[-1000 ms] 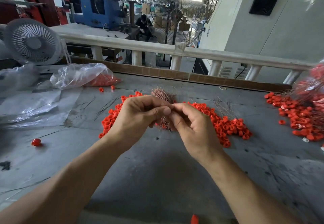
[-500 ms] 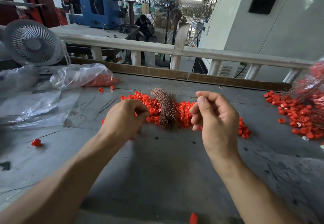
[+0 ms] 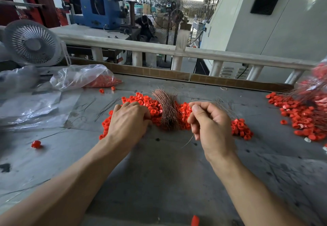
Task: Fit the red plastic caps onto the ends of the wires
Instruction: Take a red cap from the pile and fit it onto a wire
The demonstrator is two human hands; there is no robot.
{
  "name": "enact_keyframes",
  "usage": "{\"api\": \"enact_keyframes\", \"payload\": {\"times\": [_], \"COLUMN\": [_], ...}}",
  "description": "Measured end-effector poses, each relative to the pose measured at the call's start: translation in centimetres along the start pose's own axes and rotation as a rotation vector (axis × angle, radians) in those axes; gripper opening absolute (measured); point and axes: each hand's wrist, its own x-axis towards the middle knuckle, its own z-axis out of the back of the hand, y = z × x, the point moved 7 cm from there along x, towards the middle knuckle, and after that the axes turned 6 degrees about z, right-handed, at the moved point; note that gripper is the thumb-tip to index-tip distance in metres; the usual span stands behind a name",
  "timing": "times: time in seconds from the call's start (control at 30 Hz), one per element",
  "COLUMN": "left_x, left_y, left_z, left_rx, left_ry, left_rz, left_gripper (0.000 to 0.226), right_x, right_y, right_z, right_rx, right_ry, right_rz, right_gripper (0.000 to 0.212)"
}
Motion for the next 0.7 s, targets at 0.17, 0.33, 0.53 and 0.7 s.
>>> {"api": "enact_keyframes", "payload": {"times": [0.17, 0.33, 0.53, 0.7], "left_x": [-0.2, -0.5, -0.6, -0.7], "left_y": [0.1, 0.2, 0.0, -0.1], "left_z": [0.2, 0.4, 1.0, 1.6], "left_rx": [0.049, 0.047, -0.006, -0.159], "left_ry": [0.038, 0.092, 0.027, -0.008], "left_rz": [-0.013, -0.018, -0.035, 0.016], "left_gripper": [0.011, 0.009, 0.002, 0.012], "right_x": [-0.3, -0.4, -0.6, -0.6], "right_y": [-0.1, -0.2, -0.4, -0.5], "right_z": [-0.5, -0.9, -1.2, -1.2], "right_rx": [-0.062, -0.126, -0.159, -0.175], "right_ry": [0.053, 0.098, 0.136, 0.147], "right_rz": [0.021, 0.036, 0.047, 0.054], "right_gripper": [0.016, 0.017, 0.018, 0.016]}}
